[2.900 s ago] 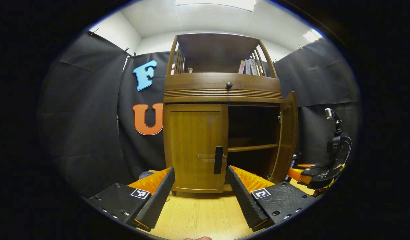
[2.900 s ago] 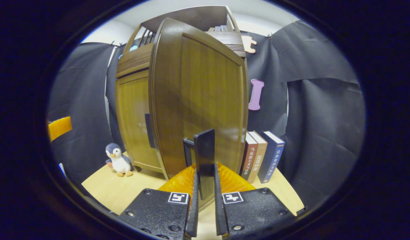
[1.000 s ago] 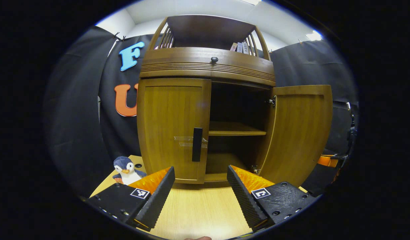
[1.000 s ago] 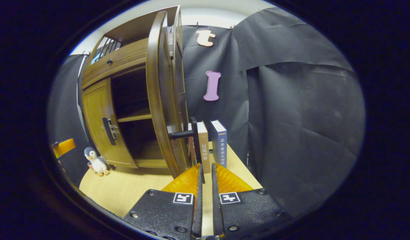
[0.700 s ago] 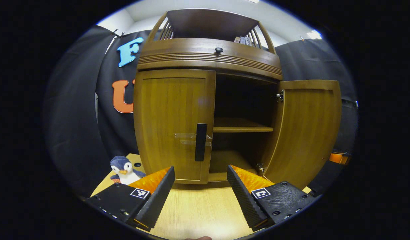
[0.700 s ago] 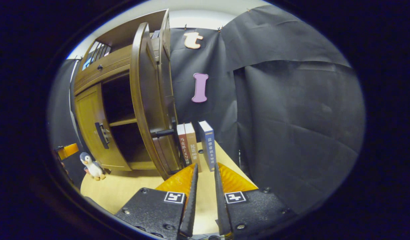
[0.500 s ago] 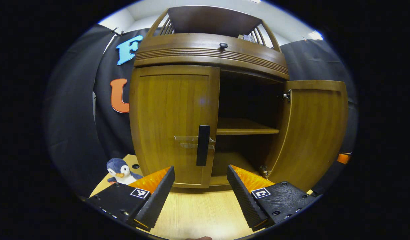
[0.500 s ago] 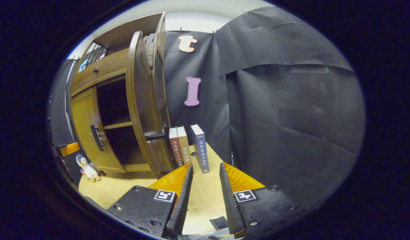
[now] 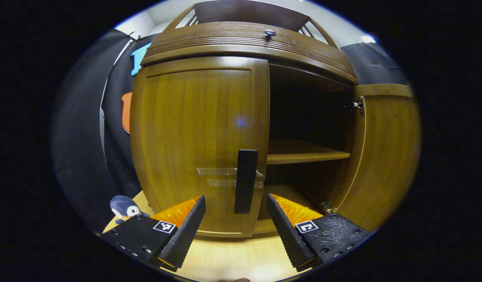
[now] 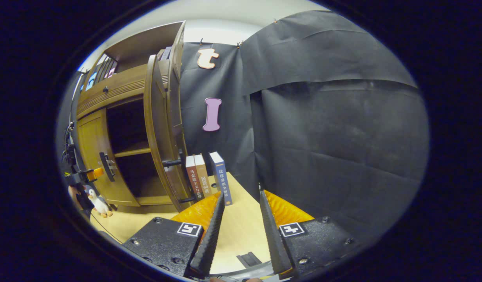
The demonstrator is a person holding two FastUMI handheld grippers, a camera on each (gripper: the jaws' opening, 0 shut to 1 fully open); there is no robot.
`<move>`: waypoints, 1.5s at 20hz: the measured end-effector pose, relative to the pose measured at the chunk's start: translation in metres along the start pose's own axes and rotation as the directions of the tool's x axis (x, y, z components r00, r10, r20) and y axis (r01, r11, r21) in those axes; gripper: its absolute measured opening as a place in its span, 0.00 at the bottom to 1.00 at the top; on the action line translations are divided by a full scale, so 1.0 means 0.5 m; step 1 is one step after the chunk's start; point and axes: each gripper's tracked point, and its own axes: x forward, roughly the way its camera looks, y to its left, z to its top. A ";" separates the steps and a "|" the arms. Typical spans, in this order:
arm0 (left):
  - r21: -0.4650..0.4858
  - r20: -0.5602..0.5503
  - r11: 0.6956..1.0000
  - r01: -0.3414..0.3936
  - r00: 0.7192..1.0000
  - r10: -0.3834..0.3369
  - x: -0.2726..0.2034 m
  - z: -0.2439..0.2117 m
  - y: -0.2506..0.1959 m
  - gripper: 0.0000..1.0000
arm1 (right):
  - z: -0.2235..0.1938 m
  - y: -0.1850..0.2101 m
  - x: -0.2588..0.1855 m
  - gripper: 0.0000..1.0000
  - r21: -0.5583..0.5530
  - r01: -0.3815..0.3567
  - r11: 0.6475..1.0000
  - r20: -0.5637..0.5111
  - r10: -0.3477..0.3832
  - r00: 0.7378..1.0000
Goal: Open the right door of the double-door shoe cabinet with the right hand, and open the left door with the left hand.
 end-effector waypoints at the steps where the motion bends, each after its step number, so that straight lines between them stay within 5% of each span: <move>1: -0.001 0.002 1.000 -0.001 1.000 0.001 0.019 0.003 0.002 0.95 | 0.002 -0.004 -0.002 0.61 -0.002 0.005 1.000 0.004 -0.005 1.000; 7: 0.069 0.027 0.998 -0.012 1.000 0.010 0.095 0.014 0.005 0.95 | 0.014 -0.016 -0.012 0.61 -0.016 0.023 1.000 0.020 -0.022 1.000; 11: 0.022 -0.027 1.000 -0.008 1.000 0.008 0.123 0.000 0.006 0.66 | 0.015 -0.021 -0.014 0.63 -0.024 0.028 0.999 0.021 -0.027 0.999; 12: 0.004 -0.031 1.000 -0.009 0.999 0.009 0.124 0.001 0.006 0.75 | 0.008 -0.022 -0.013 0.63 -0.024 0.025 0.999 0.011 -0.025 1.000; 15: -0.012 -0.034 1.000 0.029 0.999 -0.029 0.127 0.003 -0.005 0.75 | 0.000 -0.026 -0.013 0.61 -0.021 0.023 1.000 -0.002 -0.023 1.000; 17: 0.009 -0.034 0.999 0.041 0.999 -0.041 0.140 0.006 -0.015 0.42 | 0.002 -0.028 -0.017 0.63 -0.022 0.023 0.999 -0.001 -0.023 1.000; 19: 0.028 -0.038 0.998 0.063 0.997 -0.062 0.133 0.006 -0.020 0.43 | 0.001 -0.028 -0.017 0.63 -0.022 0.020 1.000 -0.001 -0.020 1.000; 21: 0.040 -0.046 0.997 0.060 0.997 -0.058 0.136 0.003 -0.023 0.23 | 0.001 -0.027 -0.016 0.64 -0.023 0.017 1.000 -0.004 -0.017 1.000; 22: 0.047 -0.051 0.997 0.065 0.997 -0.063 0.133 0.004 -0.021 0.40 | -0.004 -0.023 -0.016 0.64 -0.021 0.008 1.000 -0.010 -0.008 1.000; 25: 0.044 -0.057 0.997 0.070 0.996 -0.067 0.128 0.004 -0.023 0.26 | -0.013 -0.016 -0.015 0.61 -0.023 -0.005 1.000 -0.025 0.005 1.000; 26: 0.045 -0.055 0.997 0.070 0.996 -0.068 0.123 0.004 -0.021 0.34 | -0.016 -0.016 -0.013 0.64 -0.026 -0.006 1.000 -0.028 0.006 1.000; 27: 0.044 -0.055 0.997 0.068 0.996 -0.066 0.118 0.003 -0.021 0.26 | -0.016 -0.013 -0.012 0.63 -0.027 -0.010 1.000 -0.031 0.010 0.999; 30: 0.046 -0.049 0.997 0.067 0.997 -0.064 0.090 -0.002 -0.020 0.26 | -0.022 -0.004 -0.004 0.64 -0.031 -0.024 0.999 -0.038 0.023 0.999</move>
